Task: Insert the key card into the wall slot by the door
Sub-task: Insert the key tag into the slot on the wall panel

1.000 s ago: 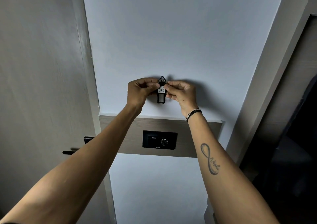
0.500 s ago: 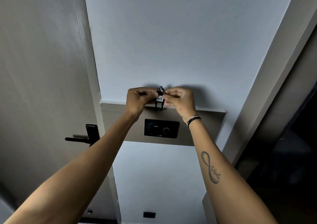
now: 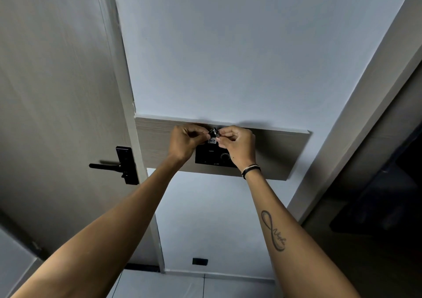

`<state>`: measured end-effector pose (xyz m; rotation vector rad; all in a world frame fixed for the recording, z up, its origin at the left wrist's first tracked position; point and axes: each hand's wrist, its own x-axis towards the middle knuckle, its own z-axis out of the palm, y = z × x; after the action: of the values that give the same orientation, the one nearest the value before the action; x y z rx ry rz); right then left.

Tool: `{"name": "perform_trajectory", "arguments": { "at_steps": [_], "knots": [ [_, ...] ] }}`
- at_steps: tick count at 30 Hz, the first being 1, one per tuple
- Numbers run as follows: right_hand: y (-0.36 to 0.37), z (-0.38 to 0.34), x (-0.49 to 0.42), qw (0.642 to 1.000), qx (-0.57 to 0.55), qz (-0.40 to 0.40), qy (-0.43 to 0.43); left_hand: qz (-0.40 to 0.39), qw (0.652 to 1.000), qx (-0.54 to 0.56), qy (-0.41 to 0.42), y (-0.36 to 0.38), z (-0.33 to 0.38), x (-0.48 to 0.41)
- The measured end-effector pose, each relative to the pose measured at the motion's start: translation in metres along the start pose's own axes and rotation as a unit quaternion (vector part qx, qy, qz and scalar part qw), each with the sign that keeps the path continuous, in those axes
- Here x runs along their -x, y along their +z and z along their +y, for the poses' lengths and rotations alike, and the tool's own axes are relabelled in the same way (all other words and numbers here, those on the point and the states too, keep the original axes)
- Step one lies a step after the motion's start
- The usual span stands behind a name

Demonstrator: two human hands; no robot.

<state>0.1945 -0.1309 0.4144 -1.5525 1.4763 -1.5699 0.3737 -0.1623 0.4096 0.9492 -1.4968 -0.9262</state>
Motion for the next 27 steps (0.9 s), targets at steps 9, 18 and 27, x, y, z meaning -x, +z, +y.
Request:
{"name": "perform_trajectory", "arguments": {
  "at_steps": [9, 18, 27],
  "knots": [
    [0.0, 0.011, 0.002, 1.0, 0.029, -0.007, 0.011, 0.016, 0.996, -0.087, 0.01, 0.003, -0.007, 0.005],
    [-0.001, 0.016, 0.003, 0.99, 0.14, -0.001, -0.029, 0.078, 0.984, -0.155, 0.037, 0.01, -0.015, 0.017],
    [0.005, 0.015, 0.007, 0.978, 0.204, -0.013, -0.025, 0.071, 0.985, -0.153, 0.029, 0.008, -0.021, 0.019]
  ]
}}
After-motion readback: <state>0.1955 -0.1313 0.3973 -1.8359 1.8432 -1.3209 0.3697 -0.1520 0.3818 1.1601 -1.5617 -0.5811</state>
